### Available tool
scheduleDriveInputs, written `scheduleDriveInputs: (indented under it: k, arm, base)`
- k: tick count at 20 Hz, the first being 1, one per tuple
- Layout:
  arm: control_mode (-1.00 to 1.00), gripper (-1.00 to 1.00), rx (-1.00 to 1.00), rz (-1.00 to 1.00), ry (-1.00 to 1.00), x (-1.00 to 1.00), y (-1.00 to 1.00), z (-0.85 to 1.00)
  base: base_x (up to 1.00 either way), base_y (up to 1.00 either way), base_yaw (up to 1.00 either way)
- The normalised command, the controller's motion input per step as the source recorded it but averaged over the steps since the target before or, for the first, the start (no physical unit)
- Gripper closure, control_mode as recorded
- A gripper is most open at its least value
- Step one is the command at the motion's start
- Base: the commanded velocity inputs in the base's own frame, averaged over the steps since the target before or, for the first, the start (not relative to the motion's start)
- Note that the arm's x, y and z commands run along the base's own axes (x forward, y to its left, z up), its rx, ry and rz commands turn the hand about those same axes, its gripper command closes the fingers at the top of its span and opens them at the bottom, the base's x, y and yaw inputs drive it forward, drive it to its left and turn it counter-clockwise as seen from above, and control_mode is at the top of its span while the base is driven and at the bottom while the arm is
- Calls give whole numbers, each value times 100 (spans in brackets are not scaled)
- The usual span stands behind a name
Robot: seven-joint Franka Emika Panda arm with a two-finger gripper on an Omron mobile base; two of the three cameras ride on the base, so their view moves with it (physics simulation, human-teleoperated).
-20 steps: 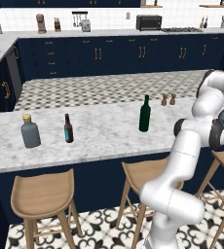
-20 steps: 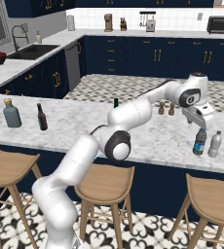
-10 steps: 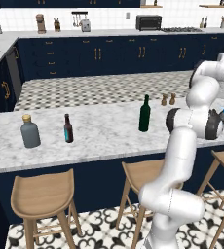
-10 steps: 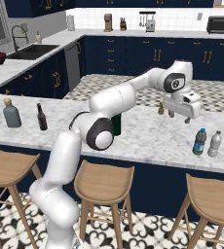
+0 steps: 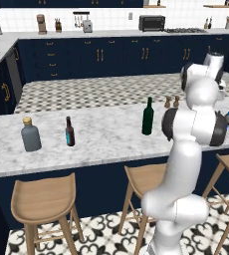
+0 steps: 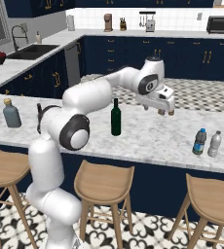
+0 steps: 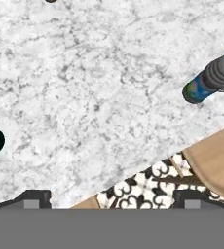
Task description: Move the plastic bottles in the middle to the plastics group, and the glass bottles in the middle to the glass group.
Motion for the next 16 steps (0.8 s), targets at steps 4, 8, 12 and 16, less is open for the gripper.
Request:
scheduleDriveInputs:
  k: [4,8,12,16]
  arm:
    - [-100,-100,0,7,-27,-23,56,25]
    - [-100,-100,0,8,-24,-9,69,23]
    - [-100,-100,-1,17,-10,10,89,24]
    - [-100,-100,-7,14,-4,0,70,17]
  base:
    - [0,0,0]
    - [0,0,0]
    - [0,0,0]
    - [0,0,0]
